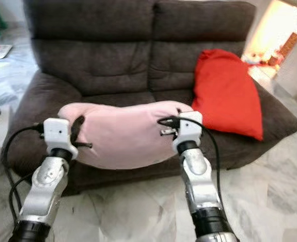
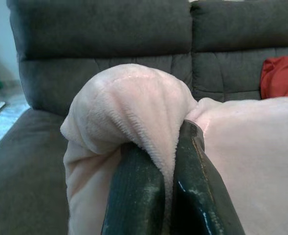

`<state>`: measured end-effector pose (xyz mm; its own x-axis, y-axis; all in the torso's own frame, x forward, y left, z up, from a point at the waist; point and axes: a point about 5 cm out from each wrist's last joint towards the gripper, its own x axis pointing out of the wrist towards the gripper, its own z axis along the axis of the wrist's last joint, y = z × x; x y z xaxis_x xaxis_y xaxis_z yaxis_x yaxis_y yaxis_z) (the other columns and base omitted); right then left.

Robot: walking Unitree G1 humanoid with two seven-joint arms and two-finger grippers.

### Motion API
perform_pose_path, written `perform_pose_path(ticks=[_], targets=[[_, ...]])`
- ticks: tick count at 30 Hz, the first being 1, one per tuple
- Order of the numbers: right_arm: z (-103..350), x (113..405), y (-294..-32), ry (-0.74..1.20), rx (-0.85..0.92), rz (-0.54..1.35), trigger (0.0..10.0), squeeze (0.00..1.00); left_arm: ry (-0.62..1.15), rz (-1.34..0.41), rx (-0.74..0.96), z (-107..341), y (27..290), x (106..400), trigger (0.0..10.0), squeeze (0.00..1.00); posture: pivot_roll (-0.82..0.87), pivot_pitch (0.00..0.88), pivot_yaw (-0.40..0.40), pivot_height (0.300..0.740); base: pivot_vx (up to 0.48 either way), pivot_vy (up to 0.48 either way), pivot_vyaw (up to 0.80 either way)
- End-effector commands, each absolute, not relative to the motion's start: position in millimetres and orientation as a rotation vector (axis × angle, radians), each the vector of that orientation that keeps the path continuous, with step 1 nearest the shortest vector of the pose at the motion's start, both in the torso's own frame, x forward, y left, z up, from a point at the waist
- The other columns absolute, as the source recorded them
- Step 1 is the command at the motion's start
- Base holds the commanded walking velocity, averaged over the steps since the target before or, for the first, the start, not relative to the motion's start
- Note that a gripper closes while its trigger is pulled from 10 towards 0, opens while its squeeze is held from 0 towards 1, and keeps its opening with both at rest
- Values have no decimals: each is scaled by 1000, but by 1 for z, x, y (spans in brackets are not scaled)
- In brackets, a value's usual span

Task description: Move the pillow to the sofa from floor

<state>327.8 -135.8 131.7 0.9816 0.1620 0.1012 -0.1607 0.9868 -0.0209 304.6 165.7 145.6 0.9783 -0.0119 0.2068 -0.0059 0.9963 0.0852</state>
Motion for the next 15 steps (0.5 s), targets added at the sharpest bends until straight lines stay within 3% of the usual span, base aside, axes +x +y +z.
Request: perform_pose_path(ticks=[1,14,15], targets=[[149,331,-143,-175,-4,140,10000,0,-271,26,67,159,169,304,10000,0,25,26,-37,740,0,0,0],[152,331,-139,-195,-33,181,10000,0,-259,70,26,158,176,297,10000,0,24,21,-36,740,0,0,0],[154,330,-138,-210,-44,198,10000,0,-257,73,28,157,177,296,10000,0,27,16,-36,740,0,0,800]])
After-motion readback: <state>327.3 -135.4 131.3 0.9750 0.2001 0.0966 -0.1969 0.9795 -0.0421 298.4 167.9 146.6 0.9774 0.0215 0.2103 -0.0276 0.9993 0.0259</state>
